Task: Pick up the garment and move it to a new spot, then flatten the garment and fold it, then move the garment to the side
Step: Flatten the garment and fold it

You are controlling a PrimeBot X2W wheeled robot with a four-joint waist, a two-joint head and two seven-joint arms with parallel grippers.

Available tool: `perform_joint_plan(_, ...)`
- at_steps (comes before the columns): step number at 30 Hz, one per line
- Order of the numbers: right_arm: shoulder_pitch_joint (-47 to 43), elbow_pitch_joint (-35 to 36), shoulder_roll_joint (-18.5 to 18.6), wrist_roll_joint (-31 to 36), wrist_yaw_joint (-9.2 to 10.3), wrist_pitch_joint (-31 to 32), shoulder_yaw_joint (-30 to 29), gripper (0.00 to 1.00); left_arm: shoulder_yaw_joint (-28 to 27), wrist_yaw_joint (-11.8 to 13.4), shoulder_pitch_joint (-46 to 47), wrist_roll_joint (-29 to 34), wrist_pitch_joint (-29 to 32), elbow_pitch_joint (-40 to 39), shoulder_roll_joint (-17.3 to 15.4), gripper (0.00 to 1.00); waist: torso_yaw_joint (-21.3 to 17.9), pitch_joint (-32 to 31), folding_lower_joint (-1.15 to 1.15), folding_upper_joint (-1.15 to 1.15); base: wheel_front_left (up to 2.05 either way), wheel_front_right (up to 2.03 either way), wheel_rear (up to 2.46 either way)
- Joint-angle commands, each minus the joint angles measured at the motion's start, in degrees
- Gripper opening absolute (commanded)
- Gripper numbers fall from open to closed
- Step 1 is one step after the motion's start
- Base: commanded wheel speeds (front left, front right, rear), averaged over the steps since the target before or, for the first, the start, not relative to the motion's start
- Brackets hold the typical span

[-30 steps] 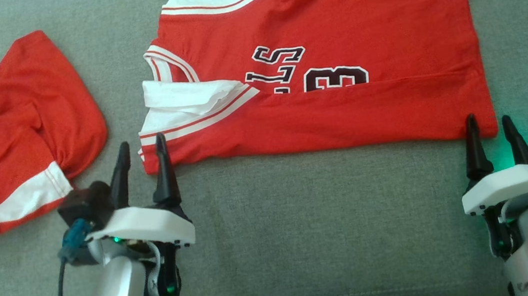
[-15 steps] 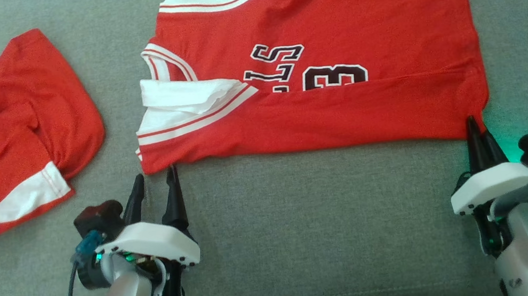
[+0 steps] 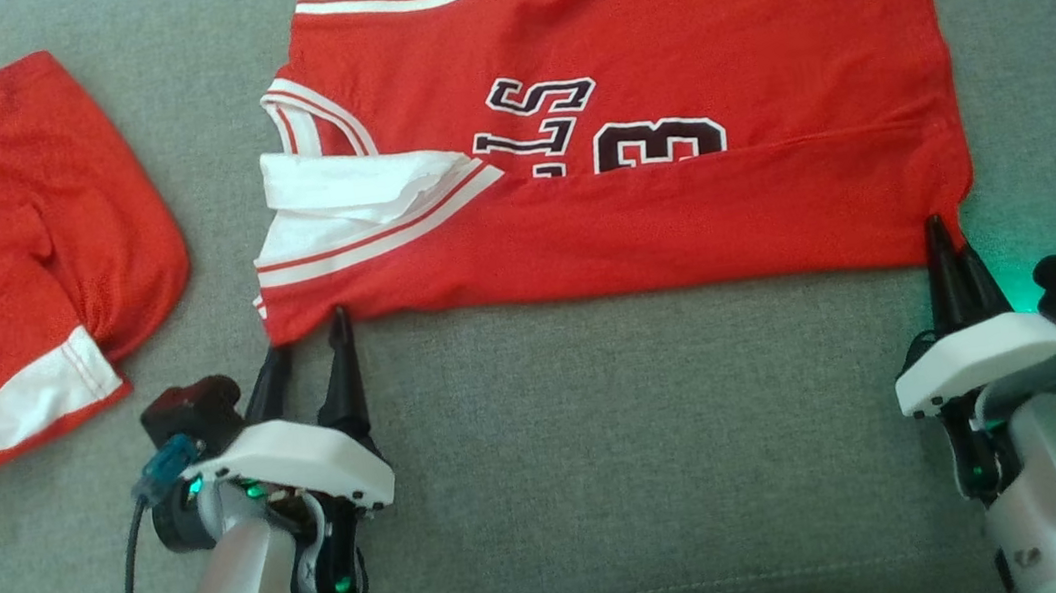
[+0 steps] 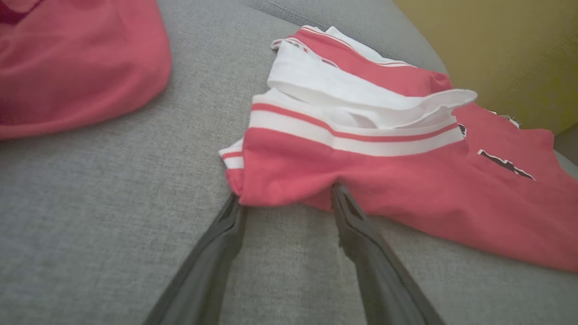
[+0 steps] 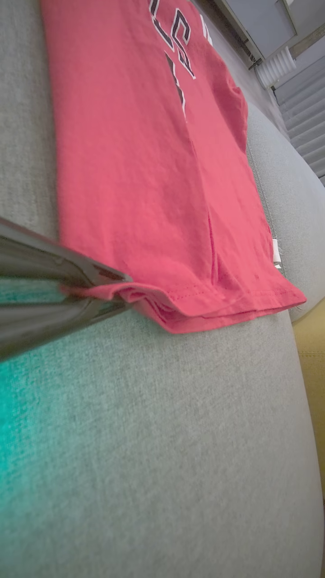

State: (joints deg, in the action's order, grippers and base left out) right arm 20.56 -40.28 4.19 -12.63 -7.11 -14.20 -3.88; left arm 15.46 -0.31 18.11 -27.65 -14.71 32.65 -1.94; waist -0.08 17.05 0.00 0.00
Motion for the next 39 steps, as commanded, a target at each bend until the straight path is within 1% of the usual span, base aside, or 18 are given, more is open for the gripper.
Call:
perform_joint_plan(1,1.5,1.6,0.3,-0.3,-0.37,-0.6,1.7,0.0,-2.0,-0.4,2.0,0.7,-0.3,-1.0,-0.9,0.8,0.0,0.2,0.0,0.0,0.0,0.0,0.0)
perform_joint_plan(3,1.6,1.7,0.3,-0.5,-0.37,-0.6,1.8,0.0,-1.9,-0.9,2.3,0.9,-0.3,-0.7,-0.9,0.22,0.0,0.4,0.0,0.0,0.0,0.0,0.0)
perform_joint_plan(4,1.7,1.8,0.3,-0.5,-0.37,-0.6,1.9,0.0,-1.9,-1.2,2.5,1.0,-0.3,-0.6,-0.9,0.0,0.0,0.5,0.0,0.0,0.0,0.0,0.0)
perform_joint_plan(8,2.0,1.9,0.5,-0.9,-0.37,-0.7,2.1,0.0,-2.1,-2.1,3.1,1.5,-0.3,-0.9,-0.9,0.0,0.0,0.7,0.0,0.0,0.0,0.0,0.0)
perform_joint_plan(12,2.2,2.7,0.5,-1.8,-0.37,-0.7,1.8,0.0,-3.4,-2.8,2.9,2.0,-0.3,-3.8,-0.9,0.0,0.1,0.0,0.0,0.0,0.0,0.0,0.0)
perform_joint_plan(18,1.6,3.8,1.0,-3.0,-0.37,-0.8,0.8,0.0,-4.8,-3.8,1.0,3.5,-0.3,-8.0,-0.9,0.0,0.3,-3.6,0.0,0.0,0.0,0.0,0.0)
perform_joint_plan(22,-0.3,4.2,1.3,-4.1,-0.37,-0.8,0.1,0.0,-5.5,-4.3,-1.5,4.3,-0.3,-9.2,-0.9,0.0,0.3,-7.2,0.0,0.0,0.0,0.0,0.0)
perform_joint_plan(23,-0.3,4.2,1.3,-4.1,-0.37,-0.8,0.1,0.0,-5.5,-4.3,-1.5,4.3,-0.3,-9.2,-0.9,0.0,0.3,-7.2,0.0,0.0,0.0,0.0,0.0)
perform_joint_plan(30,-6.5,4.4,1.7,-6.0,-0.37,-0.5,-0.2,0.0,-6.0,-4.3,-9.9,4.6,-0.3,-10.5,-0.9,0.0,0.1,-13.3,0.0,0.0,0.0,0.0,0.0)
perform_joint_plan(35,-11.2,5.1,1.8,-6.8,-0.37,1.0,-0.9,0.0,-4.7,-3.6,-16.4,4.1,-0.3,-10.9,-0.9,0.0,0.2,-14.6,0.0,0.0,0.0,0.0,0.0)
perform_joint_plan(36,-11.8,5.1,1.8,-6.6,-0.37,1.4,-1.0,0.03,-4.3,-3.4,-17.0,4.1,-0.3,-10.7,-0.9,0.62,0.3,-14.5,0.0,0.0,0.0,0.0,0.0)
perform_joint_plan(37,-12.2,5.4,1.8,-6.4,-0.37,1.7,-1.4,1.0,-3.5,-3.1,-17.4,4.4,-0.3,-10.4,-0.9,1.0,0.5,-14.0,0.0,0.0,0.0,0.0,0.0)
perform_joint_plan(39,-12.1,5.8,1.6,-5.7,-0.37,1.8,-1.8,1.0,-3.0,-2.7,-16.9,4.9,-0.3,-10.4,-0.9,1.0,0.8,-13.4,0.0,0.0,0.0,0.0,0.0)
